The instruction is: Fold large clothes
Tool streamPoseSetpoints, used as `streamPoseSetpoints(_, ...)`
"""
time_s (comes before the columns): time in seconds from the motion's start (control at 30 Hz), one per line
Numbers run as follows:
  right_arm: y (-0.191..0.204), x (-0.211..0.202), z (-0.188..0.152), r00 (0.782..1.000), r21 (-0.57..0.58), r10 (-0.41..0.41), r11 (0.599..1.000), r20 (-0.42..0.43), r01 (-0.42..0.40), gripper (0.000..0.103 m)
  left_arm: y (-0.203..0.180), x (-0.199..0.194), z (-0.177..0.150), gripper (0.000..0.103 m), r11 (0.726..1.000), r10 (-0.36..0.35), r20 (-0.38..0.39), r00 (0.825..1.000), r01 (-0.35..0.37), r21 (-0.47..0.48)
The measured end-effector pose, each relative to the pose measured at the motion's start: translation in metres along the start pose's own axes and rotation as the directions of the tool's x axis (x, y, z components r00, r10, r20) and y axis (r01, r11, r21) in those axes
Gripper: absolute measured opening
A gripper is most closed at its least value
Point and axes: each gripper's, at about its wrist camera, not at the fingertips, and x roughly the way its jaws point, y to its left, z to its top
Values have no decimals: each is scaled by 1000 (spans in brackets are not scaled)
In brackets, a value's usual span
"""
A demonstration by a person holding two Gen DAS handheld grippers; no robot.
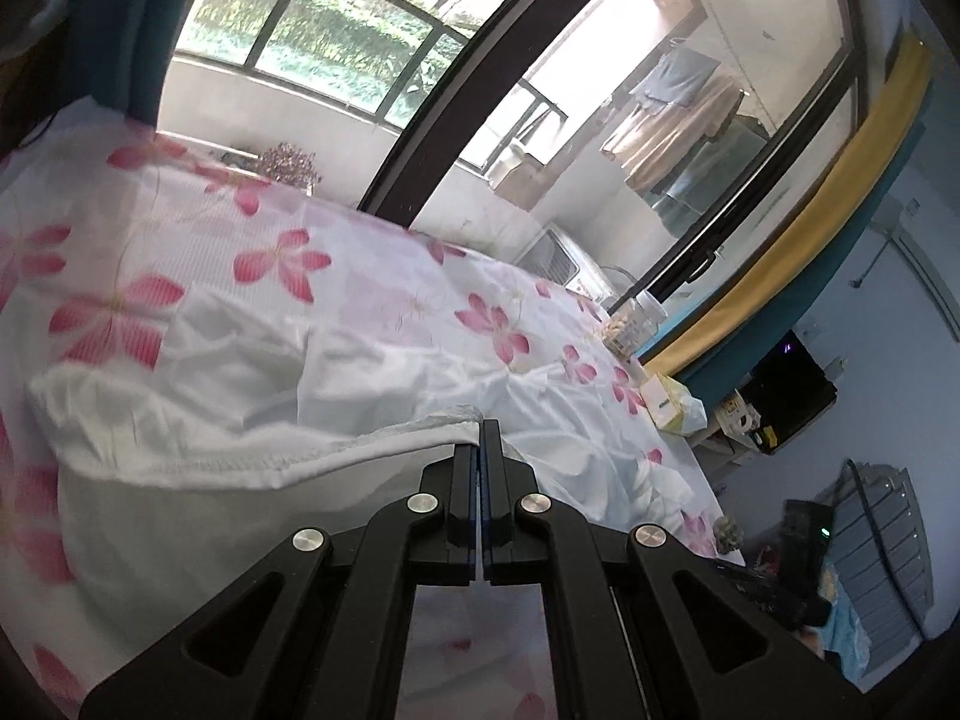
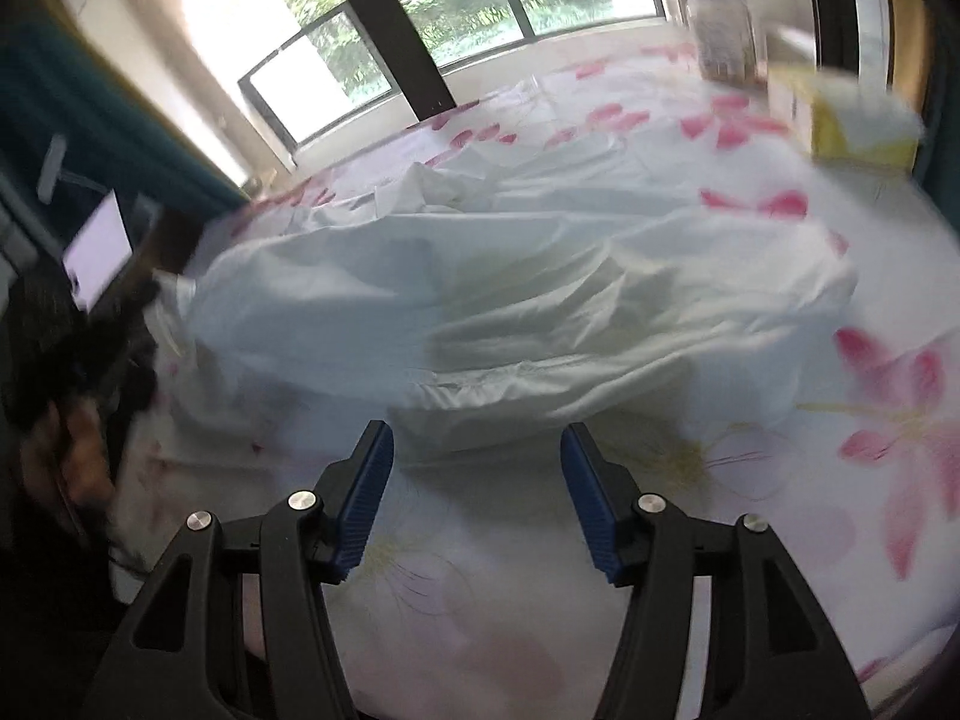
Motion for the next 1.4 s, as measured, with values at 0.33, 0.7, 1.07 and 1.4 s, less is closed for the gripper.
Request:
streamPoseSetpoints(0.33, 79, 41, 18, 966, -359, -201, 900, 166, 248, 78, 20, 40, 38, 0, 1000, 1, -36, 999, -2, -24)
streamPoseSetpoints(0.7, 91, 73, 10, 915, -575, -314, 712, 255, 404, 70, 18, 47, 59, 0, 1000, -1, -52, 999, 0, -8)
streamPoseSetpoints(1.07, 57, 30, 55, 922, -483, -229, 797, 314, 362, 3, 11, 54, 65, 0, 1000, -7, -77, 997, 7, 9)
streamPoseSetpoints(1.4, 28, 32, 124, 953, -456, -111, 859, 281, 234, 2, 2, 61, 83, 0, 998, -25, -72, 997, 29, 55)
